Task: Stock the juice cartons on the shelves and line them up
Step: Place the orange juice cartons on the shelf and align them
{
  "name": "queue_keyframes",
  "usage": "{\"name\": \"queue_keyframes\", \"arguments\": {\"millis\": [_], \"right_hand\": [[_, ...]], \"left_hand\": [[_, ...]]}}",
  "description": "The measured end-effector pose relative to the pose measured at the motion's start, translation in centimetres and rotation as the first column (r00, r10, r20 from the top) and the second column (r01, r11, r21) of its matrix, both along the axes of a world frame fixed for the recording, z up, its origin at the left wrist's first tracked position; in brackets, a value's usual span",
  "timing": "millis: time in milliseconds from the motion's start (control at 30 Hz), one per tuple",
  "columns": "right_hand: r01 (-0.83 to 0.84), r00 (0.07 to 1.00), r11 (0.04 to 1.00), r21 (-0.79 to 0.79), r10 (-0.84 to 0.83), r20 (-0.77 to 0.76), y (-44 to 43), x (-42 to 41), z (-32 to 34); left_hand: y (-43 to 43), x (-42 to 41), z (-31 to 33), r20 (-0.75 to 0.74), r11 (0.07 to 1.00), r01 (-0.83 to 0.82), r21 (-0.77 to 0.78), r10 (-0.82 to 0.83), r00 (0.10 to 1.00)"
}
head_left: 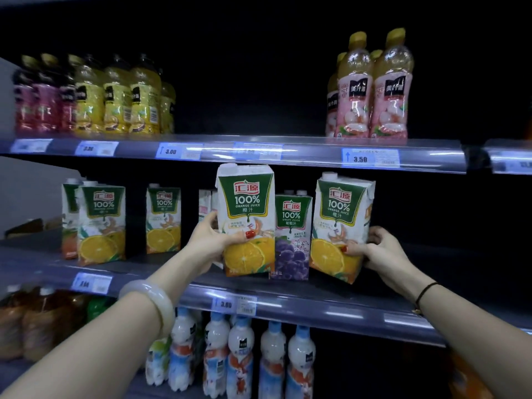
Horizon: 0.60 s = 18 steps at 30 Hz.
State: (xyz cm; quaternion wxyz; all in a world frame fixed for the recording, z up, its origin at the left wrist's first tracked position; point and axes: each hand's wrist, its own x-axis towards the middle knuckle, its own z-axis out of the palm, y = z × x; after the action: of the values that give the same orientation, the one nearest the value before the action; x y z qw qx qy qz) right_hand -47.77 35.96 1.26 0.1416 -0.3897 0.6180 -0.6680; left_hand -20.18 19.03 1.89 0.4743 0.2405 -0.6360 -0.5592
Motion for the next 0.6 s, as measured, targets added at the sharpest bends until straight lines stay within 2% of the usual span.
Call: {"name": "queue_keyframes", "arguments": {"millis": [267, 600], "right_hand": [[-0.170, 0.985, 0.984, 0.044, 0.168, 0.050, -1.5, 9.1, -0.3], [-0.318, 0.933, 0.948, 0.028, 0.308, 0.187, -9.3, 26.3, -3.6]], "left_hand": [[2.0, 9.1, -1.6, 0.078, 0.998, -0.063, 0.015, 0.062, 0.995], [-0.4, 26.9, -3.2, 0.159, 0.982, -0.181, 0.059, 0.170, 0.973]]}}
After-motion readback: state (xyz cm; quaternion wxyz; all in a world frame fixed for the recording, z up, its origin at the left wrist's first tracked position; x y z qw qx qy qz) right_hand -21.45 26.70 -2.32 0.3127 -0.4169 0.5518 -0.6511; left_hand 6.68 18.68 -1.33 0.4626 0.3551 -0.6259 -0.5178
